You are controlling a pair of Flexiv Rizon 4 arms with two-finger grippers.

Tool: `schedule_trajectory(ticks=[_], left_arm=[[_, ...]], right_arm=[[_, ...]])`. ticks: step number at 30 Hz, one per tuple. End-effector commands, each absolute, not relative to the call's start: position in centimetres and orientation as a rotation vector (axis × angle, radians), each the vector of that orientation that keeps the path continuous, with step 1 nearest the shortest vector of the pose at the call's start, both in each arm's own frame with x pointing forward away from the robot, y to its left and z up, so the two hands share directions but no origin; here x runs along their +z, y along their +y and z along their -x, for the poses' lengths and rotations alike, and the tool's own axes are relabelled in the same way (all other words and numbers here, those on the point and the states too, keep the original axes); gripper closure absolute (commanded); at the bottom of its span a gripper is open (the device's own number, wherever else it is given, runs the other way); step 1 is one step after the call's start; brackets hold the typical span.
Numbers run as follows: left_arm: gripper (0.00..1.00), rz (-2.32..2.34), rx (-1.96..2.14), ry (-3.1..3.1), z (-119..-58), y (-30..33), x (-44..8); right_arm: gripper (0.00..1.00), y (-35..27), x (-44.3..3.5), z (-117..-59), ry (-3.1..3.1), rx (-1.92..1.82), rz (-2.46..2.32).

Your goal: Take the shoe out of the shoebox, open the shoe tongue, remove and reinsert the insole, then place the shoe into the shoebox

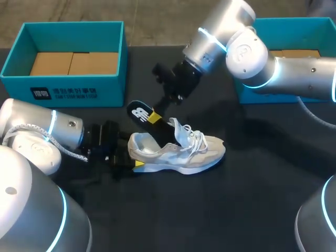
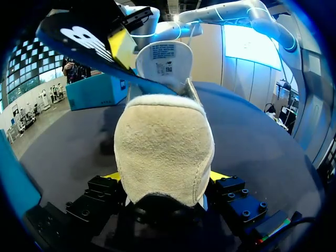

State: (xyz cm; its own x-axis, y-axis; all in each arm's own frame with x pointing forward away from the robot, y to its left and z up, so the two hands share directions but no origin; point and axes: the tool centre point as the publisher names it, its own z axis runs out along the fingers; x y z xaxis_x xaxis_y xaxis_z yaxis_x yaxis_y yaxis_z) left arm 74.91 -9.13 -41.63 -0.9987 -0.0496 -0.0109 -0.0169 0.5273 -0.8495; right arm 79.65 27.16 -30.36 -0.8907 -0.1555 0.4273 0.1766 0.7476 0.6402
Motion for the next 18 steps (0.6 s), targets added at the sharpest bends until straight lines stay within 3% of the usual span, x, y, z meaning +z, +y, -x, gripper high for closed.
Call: schedule_trajectory(ticks=[1,18], left_arm=[[1.00,0.058,-1.506,2.719,-74.99,-9.18,-41.78],[1.00,0.058,-1.506,2.719,-74.99,-9.18,-41.78]], right_arm=[[1.00,27.80,-29.29,-80.44,-2.517,-0.982,-0.012],[1.00,28.38,-28.51,-81.23,-2.552,-1.011,-0.083]])
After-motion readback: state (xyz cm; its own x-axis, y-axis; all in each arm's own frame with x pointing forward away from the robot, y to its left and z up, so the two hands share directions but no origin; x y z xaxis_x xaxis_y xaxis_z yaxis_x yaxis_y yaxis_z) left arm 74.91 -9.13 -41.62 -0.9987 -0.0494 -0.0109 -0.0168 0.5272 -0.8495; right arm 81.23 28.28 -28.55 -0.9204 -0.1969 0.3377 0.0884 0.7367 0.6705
